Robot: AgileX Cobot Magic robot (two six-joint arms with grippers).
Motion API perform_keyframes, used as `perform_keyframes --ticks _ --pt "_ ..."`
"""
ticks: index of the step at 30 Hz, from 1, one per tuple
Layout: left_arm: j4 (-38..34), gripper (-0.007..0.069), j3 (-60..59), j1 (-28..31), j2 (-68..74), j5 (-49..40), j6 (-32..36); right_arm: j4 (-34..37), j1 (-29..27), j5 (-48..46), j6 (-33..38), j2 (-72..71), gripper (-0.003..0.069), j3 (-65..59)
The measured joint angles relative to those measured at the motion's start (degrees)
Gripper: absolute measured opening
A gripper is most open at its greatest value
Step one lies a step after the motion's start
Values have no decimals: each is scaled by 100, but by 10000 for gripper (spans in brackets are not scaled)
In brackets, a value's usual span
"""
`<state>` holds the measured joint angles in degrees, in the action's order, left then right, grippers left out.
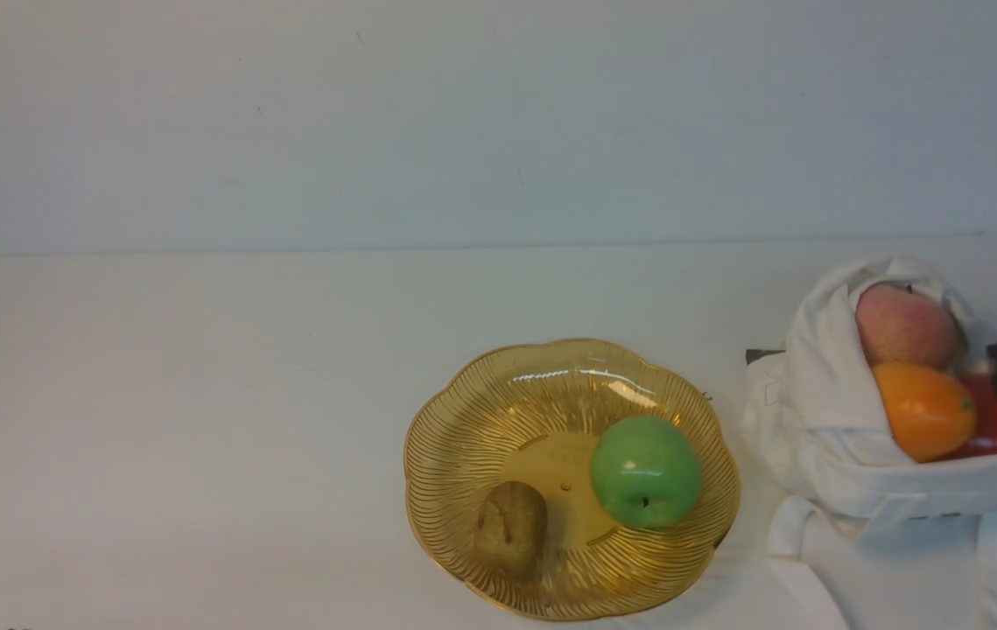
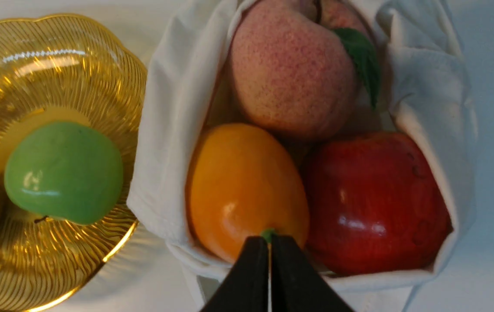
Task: Take the fruit out of the cloth bag on the white table and place them on a plate.
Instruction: 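Reach into the cloth bag and grasp the lemon with the right gripper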
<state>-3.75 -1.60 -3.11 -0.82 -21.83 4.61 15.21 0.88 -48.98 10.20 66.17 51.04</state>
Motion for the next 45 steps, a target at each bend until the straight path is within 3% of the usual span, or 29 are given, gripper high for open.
perform_keyframes --ticks 2,6,13,17,38,40,45 --pt "0 -8 0 0 0 0 0 18 0 -27 -30 43 40 8" --pt "0 -8 0 0 0 0 0 25 0 -58 -51 123 171 8" --pt "0 -8 0 0 0 0 0 30 0 277 -51 398 489 26" --pt "0 -8 0 0 0 0 0 76 0 389 -51 701 573 40" --pt "0 -8 0 0 0 0 0 529 0 457 222 1227 580 53" --pt "0 -8 0 0 0 0 0 535 0 457 224 1267 567 53" --pt "0 -8 0 0 0 0 0 572 0 451 224 1300 451 55"
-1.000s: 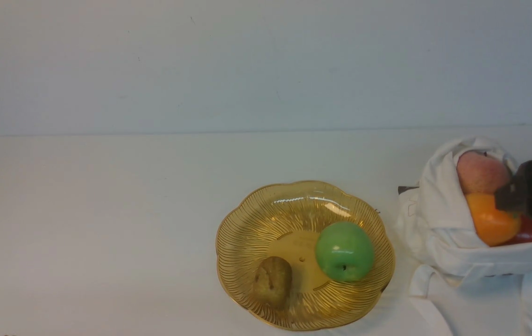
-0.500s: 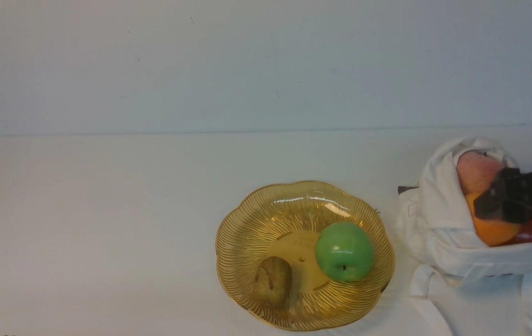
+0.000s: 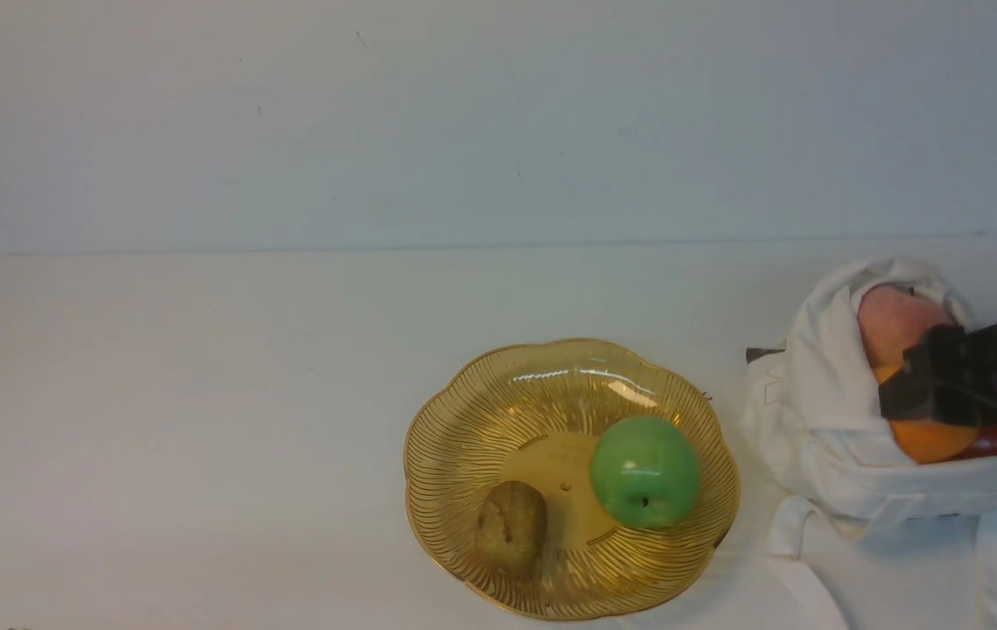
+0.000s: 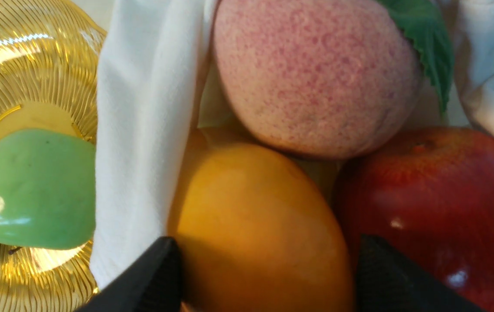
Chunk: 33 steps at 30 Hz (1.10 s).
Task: Take the fruit out of the cloth bag on the white table and place them on a plate.
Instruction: 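Reach into the cloth bag and grasp the lemon with the right gripper, then move the lemon from the bag and place it in the dish with the right gripper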
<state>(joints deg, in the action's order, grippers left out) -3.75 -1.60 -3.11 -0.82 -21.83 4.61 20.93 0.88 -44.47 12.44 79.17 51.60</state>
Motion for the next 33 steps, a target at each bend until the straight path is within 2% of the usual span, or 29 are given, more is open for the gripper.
perform_keyframes --ticks 15,26,30,33 --pt "0 -8 0 0 0 0 0 -29 0 -93 0 -321 453 7" --pt "0 -8 0 0 0 0 0 -401 0 -323 -5 -1270 453 7" --pt "0 -8 0 0 0 0 0 -216 0 -328 -5 -1778 453 7" --pt "0 -8 0 0 0 0 0 226 0 -363 173 -2204 453 89"
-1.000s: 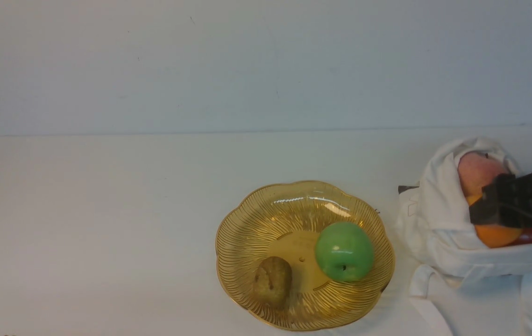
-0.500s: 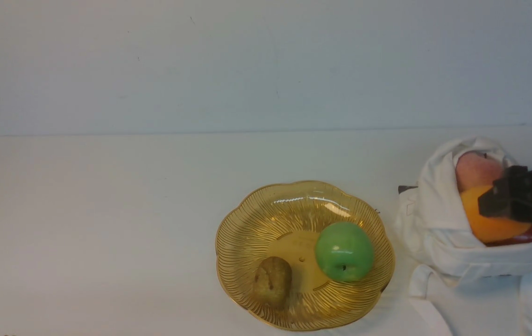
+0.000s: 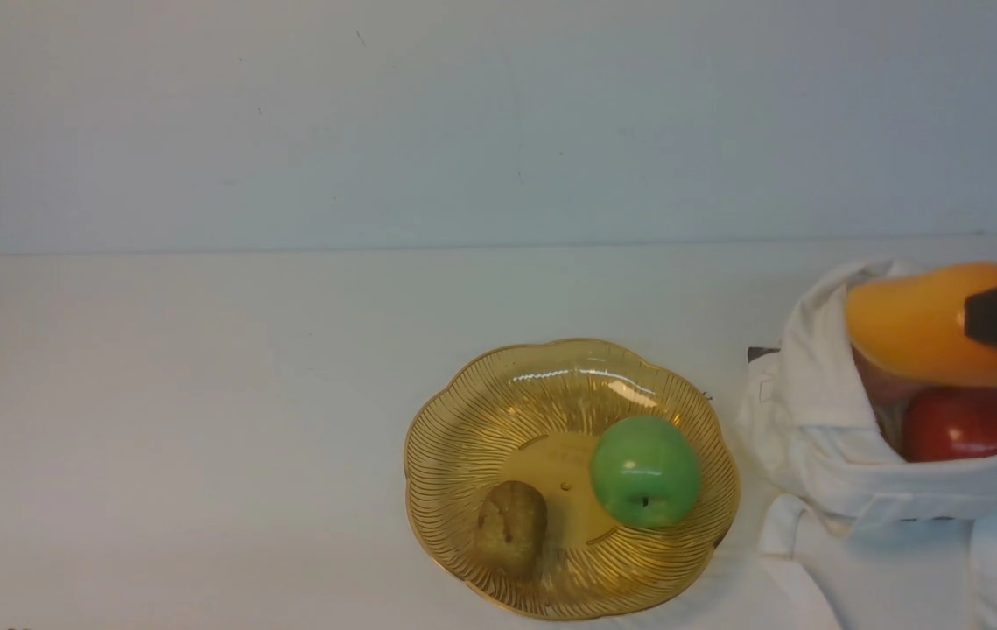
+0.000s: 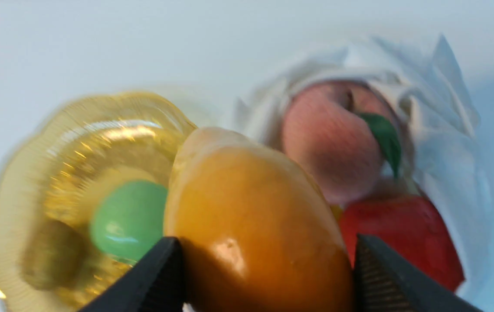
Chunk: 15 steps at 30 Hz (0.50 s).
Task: Take the fruit out of the cloth bag on the white table and place them on a plate.
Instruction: 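Move the lemon from the bag and place it in the dish with the right gripper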
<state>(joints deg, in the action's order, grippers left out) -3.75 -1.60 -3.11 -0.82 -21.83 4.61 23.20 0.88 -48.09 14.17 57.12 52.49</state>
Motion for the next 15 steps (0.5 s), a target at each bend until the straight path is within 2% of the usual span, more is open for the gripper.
perform_keyframes --ticks 2,4,11,15 --pt "0 -8 0 0 0 0 0 261 0 -1 145 -108 453 49" --pt "0 -8 0 0 0 0 0 876 0 -16 545 -163 453 80" --pt "0 -8 0 0 0 0 0 2967 46 -846 2290 473 453 82" --pt "0 -8 0 0 0 0 0 3429 479 -873 2833 964 453 82"
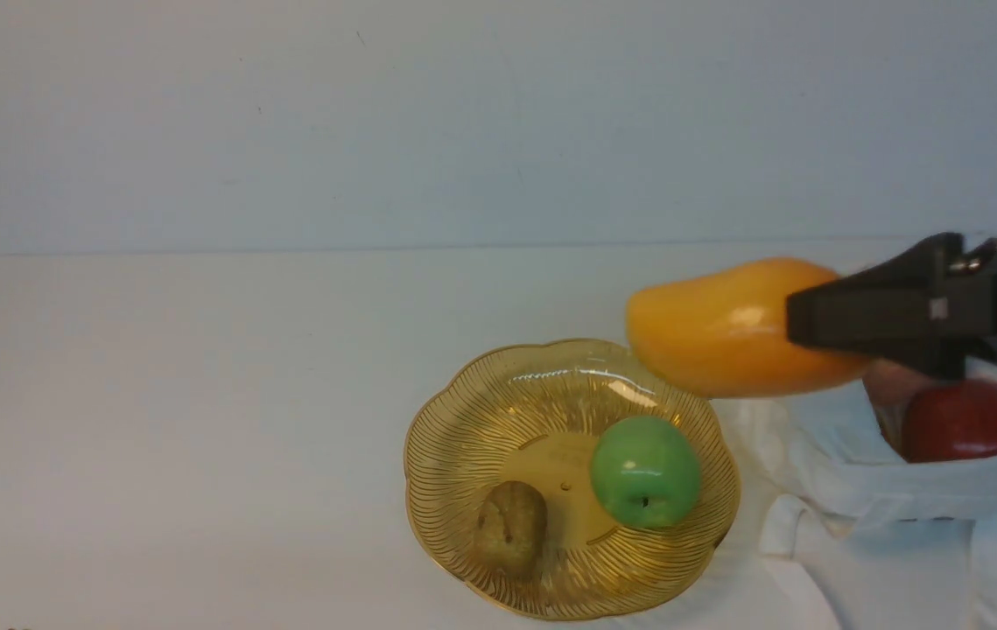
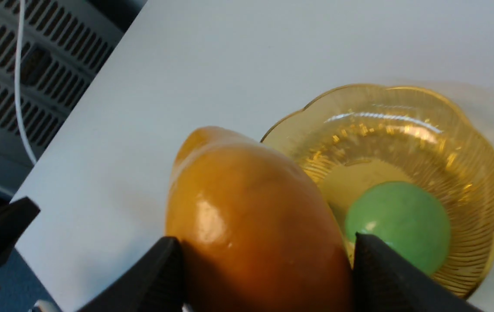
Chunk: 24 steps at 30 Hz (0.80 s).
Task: Take the fruit out of the cloth bag on the white table and place them on a plate.
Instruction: 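Move the lemon from the bag and place it in the dish with the right gripper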
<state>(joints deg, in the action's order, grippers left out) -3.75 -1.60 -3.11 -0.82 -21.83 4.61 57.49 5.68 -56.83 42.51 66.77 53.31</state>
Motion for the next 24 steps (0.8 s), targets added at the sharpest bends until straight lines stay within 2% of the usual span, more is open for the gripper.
perform_keyframes --ticks 2,3,5,10,15,24 --pt "0 -8 0 0 0 0 0 -6 208 83 38 139 453 0" --pt "0 -8 0 0 0 0 0 -60 562 392 80 346 453 0" --pt "0 -8 0 0 0 0 0 -159 917 755 95 551 453 0" --pt "0 -8 0 0 0 0 0 -426 1533 1764 32 1205 453 235" --pt "0 -8 0 0 0 0 0 -474 1713 2010 5 2010 453 768" --pt "0 -8 0 0 0 0 0 -557 1721 2121 -14 3331 453 1519"
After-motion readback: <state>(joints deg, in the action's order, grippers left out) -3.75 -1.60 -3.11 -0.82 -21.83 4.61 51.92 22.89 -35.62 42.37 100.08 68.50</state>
